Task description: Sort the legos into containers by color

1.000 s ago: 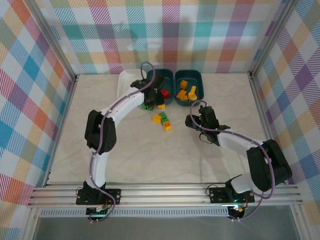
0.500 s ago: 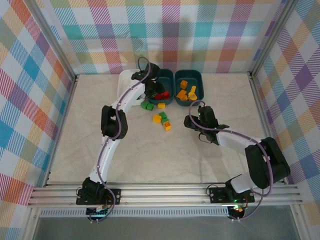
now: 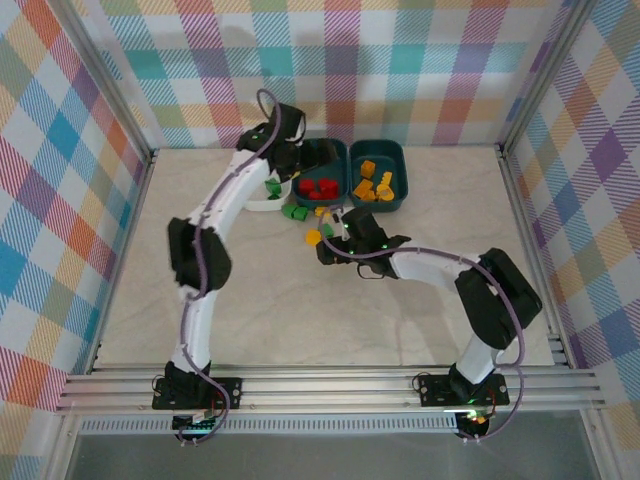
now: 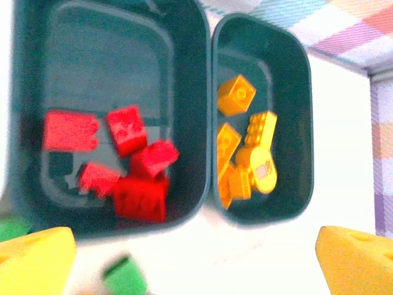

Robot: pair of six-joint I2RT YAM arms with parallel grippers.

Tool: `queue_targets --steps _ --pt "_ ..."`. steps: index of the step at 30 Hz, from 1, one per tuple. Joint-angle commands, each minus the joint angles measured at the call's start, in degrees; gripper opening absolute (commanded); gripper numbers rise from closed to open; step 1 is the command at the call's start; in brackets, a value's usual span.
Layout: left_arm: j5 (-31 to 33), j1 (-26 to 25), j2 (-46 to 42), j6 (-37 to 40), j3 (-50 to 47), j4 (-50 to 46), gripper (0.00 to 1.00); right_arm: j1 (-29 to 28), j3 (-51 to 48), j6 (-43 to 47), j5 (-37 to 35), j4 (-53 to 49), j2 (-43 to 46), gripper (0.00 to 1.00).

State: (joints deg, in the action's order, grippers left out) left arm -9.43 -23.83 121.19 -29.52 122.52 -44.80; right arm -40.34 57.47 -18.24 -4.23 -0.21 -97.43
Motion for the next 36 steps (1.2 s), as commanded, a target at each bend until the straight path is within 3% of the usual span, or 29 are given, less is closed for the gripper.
queue_targets --steps 1,6,12,18,21,25,28,36 --pt "2.6 1.1 -12.6 -0.1 -19.2 7.2 1.0 -1.0 4.0 4.9 0.6 -5.8 -4.2 0.79" --pt "-1.2 3.0 -25.4 -5.7 -47.7 17.7 1.0 -1.8 6.9 4.5 -4.6 -8.0 -7.9 0.77" --pt "-3.0 3.0 -31.5 -8.0 -63.2 22.1 1.0 -1.8 8.0 4.2 -6.6 -8.0 -9.9 0.68" --pt "-1.6 3.0 -31.5 -8.1 -64.4 22.2 1.0 -1.8 8.4 3.9 -8.7 -6.6 -9.8 0.37" --pt "1.4 3.0 -32.5 -9.0 -63.9 21.2 1.0 -1.8 7.6 4.0 -9.1 -6.7 -7.0 0.29" --pt "4.5 3.0 -33.7 -8.5 -62.2 18.5 0.99 -1.0 5.1 3.7 -10.5 -6.3 0.4 0.27" --pt "2.9 2.5 -32.0 -8.7 -60.9 18.2 0.97 2.1 6.4 3.8 -9.9 -6.7 2.9 0.27" --pt "2.4 -8.1 -22.1 -11.1 -52.5 16.8 0.9 17.7 20.2 -1.9 -5.6 -10.9 -7.8 0.29"
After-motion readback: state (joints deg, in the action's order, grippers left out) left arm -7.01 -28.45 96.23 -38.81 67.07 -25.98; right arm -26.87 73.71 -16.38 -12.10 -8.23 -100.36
